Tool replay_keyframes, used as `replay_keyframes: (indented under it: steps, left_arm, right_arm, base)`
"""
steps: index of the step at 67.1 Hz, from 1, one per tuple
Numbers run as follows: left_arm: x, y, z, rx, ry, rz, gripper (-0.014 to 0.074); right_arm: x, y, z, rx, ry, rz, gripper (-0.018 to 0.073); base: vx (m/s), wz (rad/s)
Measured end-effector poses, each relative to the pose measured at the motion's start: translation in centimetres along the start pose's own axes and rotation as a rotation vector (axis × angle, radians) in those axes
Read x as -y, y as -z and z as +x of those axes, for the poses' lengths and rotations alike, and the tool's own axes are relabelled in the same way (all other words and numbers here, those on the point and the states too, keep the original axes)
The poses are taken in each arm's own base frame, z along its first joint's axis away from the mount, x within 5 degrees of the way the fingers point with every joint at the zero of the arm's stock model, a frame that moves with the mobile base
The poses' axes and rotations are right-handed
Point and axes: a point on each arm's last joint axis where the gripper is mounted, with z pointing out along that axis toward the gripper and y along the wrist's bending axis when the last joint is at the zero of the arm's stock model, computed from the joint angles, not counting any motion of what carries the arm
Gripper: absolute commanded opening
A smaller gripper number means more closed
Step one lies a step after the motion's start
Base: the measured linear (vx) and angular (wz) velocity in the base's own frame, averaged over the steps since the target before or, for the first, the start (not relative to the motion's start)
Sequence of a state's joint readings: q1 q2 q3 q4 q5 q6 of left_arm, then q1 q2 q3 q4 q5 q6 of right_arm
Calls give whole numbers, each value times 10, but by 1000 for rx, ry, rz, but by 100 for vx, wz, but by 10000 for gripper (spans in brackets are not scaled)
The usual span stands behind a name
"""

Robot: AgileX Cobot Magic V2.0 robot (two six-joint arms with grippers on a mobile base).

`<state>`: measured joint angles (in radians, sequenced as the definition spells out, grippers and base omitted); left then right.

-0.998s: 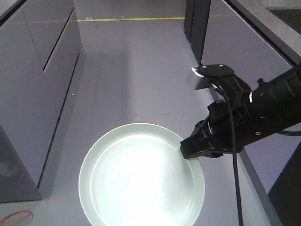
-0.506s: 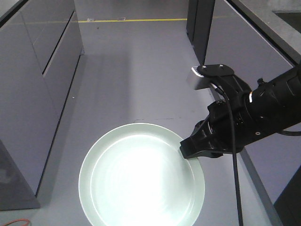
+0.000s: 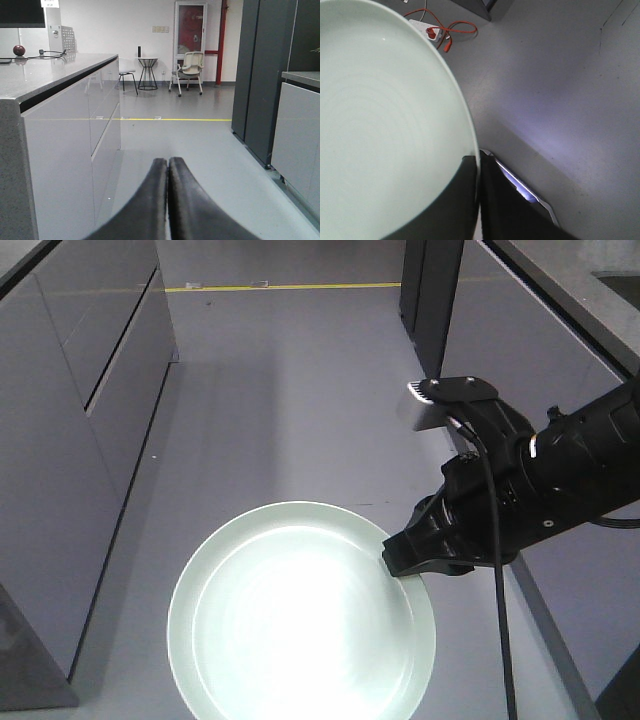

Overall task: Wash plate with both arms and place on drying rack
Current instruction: 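Drive the base along the aisle with the plate in the right gripper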

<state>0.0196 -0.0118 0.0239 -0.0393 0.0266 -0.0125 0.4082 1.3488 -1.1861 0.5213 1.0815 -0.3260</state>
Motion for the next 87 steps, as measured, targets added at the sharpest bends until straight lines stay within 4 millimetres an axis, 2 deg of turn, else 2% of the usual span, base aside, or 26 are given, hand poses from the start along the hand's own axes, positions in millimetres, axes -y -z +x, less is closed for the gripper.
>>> replay_keyframes:
  steps: [87]
  left_arm:
    - [0,0,0,0,0,0,-6]
  right_arm:
    - [0,0,0,0,0,0,-1]
  base:
    - [15,6]
